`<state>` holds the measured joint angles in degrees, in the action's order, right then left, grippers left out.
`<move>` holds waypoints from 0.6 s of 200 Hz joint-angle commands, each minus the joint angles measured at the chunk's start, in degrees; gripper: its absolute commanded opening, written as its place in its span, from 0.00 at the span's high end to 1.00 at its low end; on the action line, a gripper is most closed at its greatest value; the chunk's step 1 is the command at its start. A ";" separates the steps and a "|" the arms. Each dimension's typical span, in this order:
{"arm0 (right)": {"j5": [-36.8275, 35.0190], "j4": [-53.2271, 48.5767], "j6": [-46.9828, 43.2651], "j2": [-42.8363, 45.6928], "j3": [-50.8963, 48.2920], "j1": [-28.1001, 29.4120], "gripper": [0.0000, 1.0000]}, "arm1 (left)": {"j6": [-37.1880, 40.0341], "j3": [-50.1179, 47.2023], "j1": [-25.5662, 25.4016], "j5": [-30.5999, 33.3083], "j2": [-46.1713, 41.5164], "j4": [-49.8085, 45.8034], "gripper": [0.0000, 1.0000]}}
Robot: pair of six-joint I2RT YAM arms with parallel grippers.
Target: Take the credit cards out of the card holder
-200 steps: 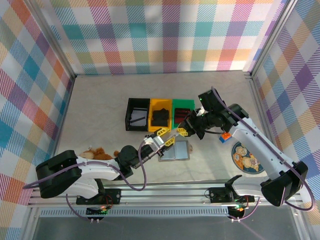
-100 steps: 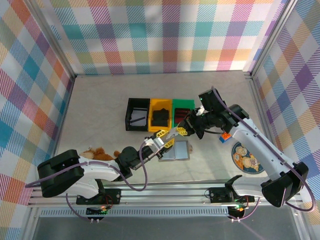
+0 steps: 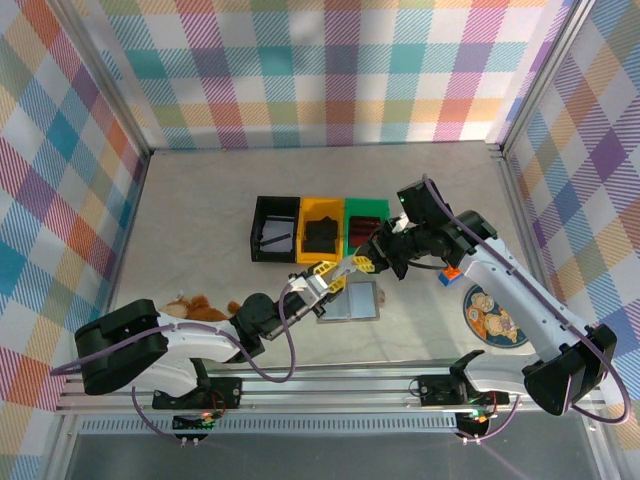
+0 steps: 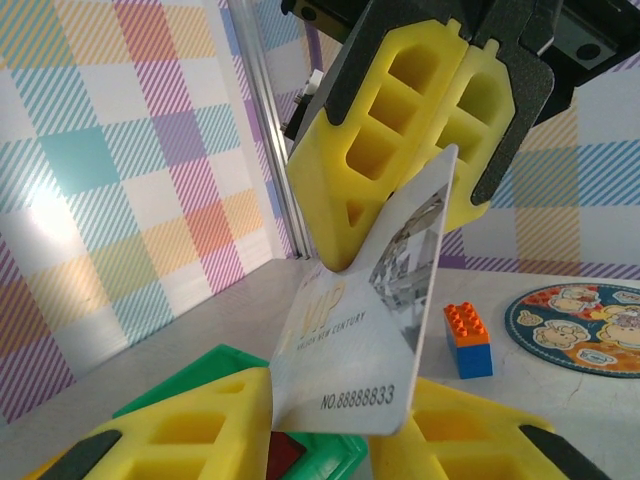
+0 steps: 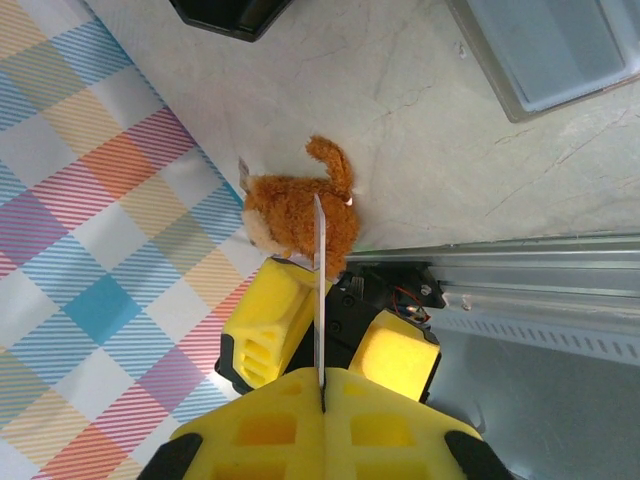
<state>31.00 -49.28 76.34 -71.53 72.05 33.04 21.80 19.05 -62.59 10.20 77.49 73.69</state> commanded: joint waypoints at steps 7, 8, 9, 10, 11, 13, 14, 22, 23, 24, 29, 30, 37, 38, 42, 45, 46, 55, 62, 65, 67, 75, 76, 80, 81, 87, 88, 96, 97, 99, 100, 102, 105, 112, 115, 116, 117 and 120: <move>1.77 0.49 1.43 1.04 -0.80 0.24 1.00 | 0.26 -0.33 -0.43 0.21 -1.24 3.04 0.71; 1.77 0.49 1.43 1.04 -0.80 0.24 1.00 | 0.26 -0.33 -0.43 0.19 -1.27 3.04 0.71; 1.78 0.49 1.39 1.04 -0.79 0.25 1.00 | 0.26 -0.33 -0.43 0.18 -1.32 3.04 0.71; 1.78 0.49 1.33 1.04 -0.82 0.26 1.00 | 0.26 -0.33 -0.43 0.22 -1.35 3.04 0.71; 1.78 0.50 1.30 1.04 -0.84 0.27 1.00 | 0.26 -0.33 -0.43 0.20 -1.37 3.04 0.71; 1.82 0.50 1.35 1.04 -0.90 0.32 1.00 | 0.26 -0.31 -0.43 0.18 -1.42 3.06 0.71; 1.84 0.50 1.35 1.04 -0.92 0.30 1.00 | 0.26 -0.32 -0.43 0.18 -1.44 3.05 0.71; 1.87 0.50 1.32 1.04 -1.03 0.27 1.00 | 0.26 -0.23 -0.43 0.17 -1.64 3.00 0.71; 1.87 0.50 1.34 1.04 -1.03 0.27 1.00 | 0.26 -0.23 -0.43 0.17 -1.73 2.97 0.72; 1.87 0.50 1.35 1.04 -1.08 0.23 1.00 | 0.26 -0.24 -0.43 0.17 -1.77 2.96 0.72; 1.87 0.57 1.36 1.04 -1.20 0.27 1.00 | 0.26 -0.17 -0.43 0.10 -1.90 2.96 0.73; 1.87 0.58 1.31 1.04 -1.21 0.27 1.00 | 0.26 -0.16 -0.43 0.14 -1.95 2.95 0.73; 1.87 0.67 1.29 1.04 -1.21 0.27 1.00 | 0.27 -0.15 -0.43 0.06 -2.10 2.97 0.74; 1.87 0.72 1.28 1.04 -1.21 0.27 1.00 | 0.26 -0.15 -0.43 0.03 -2.14 2.92 0.74; 1.87 0.68 1.35 1.04 -1.20 0.25 1.00 | 0.26 -0.12 -0.43 0.00 -2.21 2.85 0.75; 1.80 0.67 1.31 1.05 -1.21 0.27 1.00 | 0.26 -0.14 -0.43 0.07 -2.25 2.85 0.75; 1.79 0.67 1.34 1.04 -1.17 0.27 1.00 | 0.26 -0.14 -0.43 0.08 -2.26 2.81 0.75; 1.76 0.67 1.37 1.12 -1.29 0.27 1.00 | 0.04 -0.15 -0.43 0.20 -2.22 2.89 0.76; 1.86 0.84 1.38 1.04 -1.37 0.25 1.00 | -0.09 -0.18 -0.43 0.26 -2.11 2.85 0.76; 1.87 0.83 1.44 1.04 -1.38 0.27 1.00 | -0.09 -0.23 -0.43 0.19 -2.04 2.86 0.76; 1.87 0.84 1.40 1.04 -1.39 0.27 1.00 | -0.14 -0.24 -0.43 0.18 -2.01 2.91 0.76; 1.87 0.84 1.47 1.04 -1.45 0.27 1.00 | -0.18 -0.24 -0.44 0.06 -1.91 2.87 0.77; 1.91 0.85 1.50 1.04 -1.46 0.23 1.00 | -0.18 -0.28 -0.44 0.03 -1.91 2.87 0.77; 2.00 0.94 1.60 1.04 -1.47 0.27 1.00 | -0.23 -0.30 -0.43 0.02 -1.76 2.91 0.77; 2.02 0.98 1.61 1.08 -1.43 0.27 1.00 | -0.20 -0.32 -0.43 0.01 -1.75 2.88 0.77; 2.04 1.02 1.62 1.13 -1.45 0.27 1.00 | -0.33 -0.33 -0.43 0.00 -1.64 2.86 0.78; 2.04 1.02 1.62 1.13 -1.46 0.27 1.00 | -0.35 -0.33 -0.43 -0.05 -1.73 2.86 0.78; 2.04 1.02 1.60 1.13 -1.45 0.27 1.00 | -0.57 -0.41 -0.43 -0.17 -1.56 2.91 0.78; 2.04 1.02 1.61 1.17 -1.46 0.27 1.00 | -0.60 -0.41 -0.43 -0.17 -1.52 2.88 0.78; 2.02 0.96 1.66 1.20 -1.45 0.27 1.00 | -0.61 -0.42 -0.43 -0.18 -1.48 2.91 0.78; 2.03 1.04 1.69 1.21 -1.46 0.27 1.00 | -0.66 -0.42 -0.43 -0.18 -1.47 2.89 0.78; 2.04 1.09 1.66 1.21 -1.54 0.32 1.00 | -0.70 -0.42 -0.43 -0.22 -1.40 2.87 0.78; 2.16 1.23 1.74 1.21 -1.56 0.27 1.00 | -0.75 -0.35 -0.43 -0.22 -1.38 2.86 0.78; 2.30 1.50 1.95 1.21 -1.58 0.27 1.00 | -1.01 -0.44 -0.43 -0.24 -1.17 2.97 0.78; 2.35 1.50 1.97 1.21 -1.52 0.27 1.00 | -1.12 -0.43 -0.43 -0.26 -1.12 2.98 0.77; 2.37 1.53 1.93 1.21 -1.50 0.27 1.00 | -1.13 -0.42 -0.43 -0.26 -1.12 2.96 0.77; 2.38 1.58 1.95 1.13 -1.53 0.27 1.00 | -1.14 -0.42 -0.43 -0.31 -1.07 2.96 0.77; 2.39 1.63 2.05 1.13 -1.56 0.27 1.00 | -1.15 -0.42 -0.43 -0.35 -0.99 2.87 0.77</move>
<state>31.64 -48.38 76.99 -71.53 71.18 33.04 21.67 19.05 -62.59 10.15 76.42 73.69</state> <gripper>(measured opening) 0.065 0.223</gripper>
